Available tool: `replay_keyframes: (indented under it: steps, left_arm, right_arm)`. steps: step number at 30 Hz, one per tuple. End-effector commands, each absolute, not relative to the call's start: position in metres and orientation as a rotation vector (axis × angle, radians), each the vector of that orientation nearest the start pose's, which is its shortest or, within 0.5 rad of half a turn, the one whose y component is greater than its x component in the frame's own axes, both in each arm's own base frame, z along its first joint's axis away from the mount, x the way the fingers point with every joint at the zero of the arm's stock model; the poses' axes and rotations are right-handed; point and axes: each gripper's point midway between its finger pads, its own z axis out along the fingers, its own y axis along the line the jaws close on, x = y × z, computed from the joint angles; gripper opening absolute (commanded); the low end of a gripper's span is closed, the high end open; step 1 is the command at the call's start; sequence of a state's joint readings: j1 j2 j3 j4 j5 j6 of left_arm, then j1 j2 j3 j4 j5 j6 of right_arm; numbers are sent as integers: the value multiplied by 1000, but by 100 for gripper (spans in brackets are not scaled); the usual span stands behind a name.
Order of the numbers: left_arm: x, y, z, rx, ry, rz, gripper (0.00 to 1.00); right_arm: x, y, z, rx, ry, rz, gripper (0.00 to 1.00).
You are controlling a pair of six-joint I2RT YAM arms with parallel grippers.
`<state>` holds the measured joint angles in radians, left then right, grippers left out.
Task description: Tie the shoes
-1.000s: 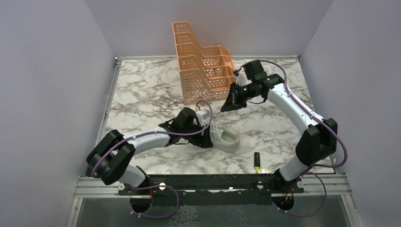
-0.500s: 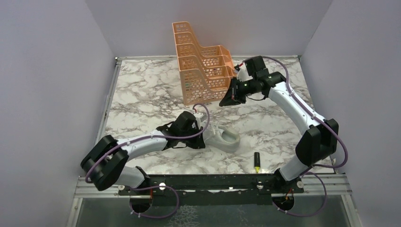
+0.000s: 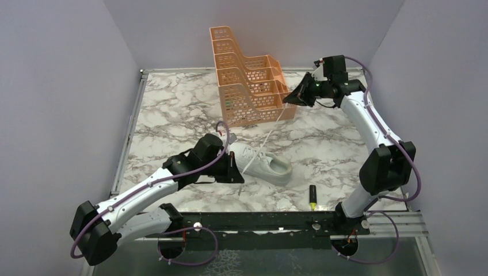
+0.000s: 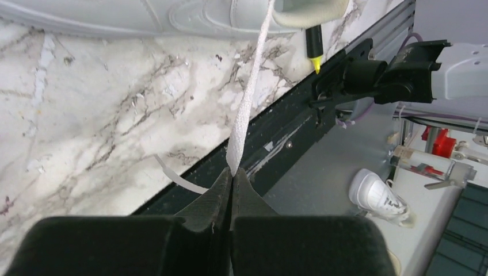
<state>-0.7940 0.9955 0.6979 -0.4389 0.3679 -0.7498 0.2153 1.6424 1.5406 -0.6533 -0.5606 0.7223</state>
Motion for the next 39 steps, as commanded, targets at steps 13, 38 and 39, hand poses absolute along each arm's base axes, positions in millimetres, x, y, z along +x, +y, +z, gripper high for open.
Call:
replay_keyframes:
  steps: [13, 38, 39]
  left_arm:
    - [72, -232, 131, 116, 2825, -1175, 0]
    - [93, -217, 113, 207, 2906, -857, 48]
    - [100, -218, 121, 219, 2872, -853, 58]
  right_arm:
    - [456, 138, 175, 358, 2420, 770, 1]
    - [424, 121, 127, 197, 2628, 796, 41]
    - [417, 118, 134, 189, 2625, 780, 47]
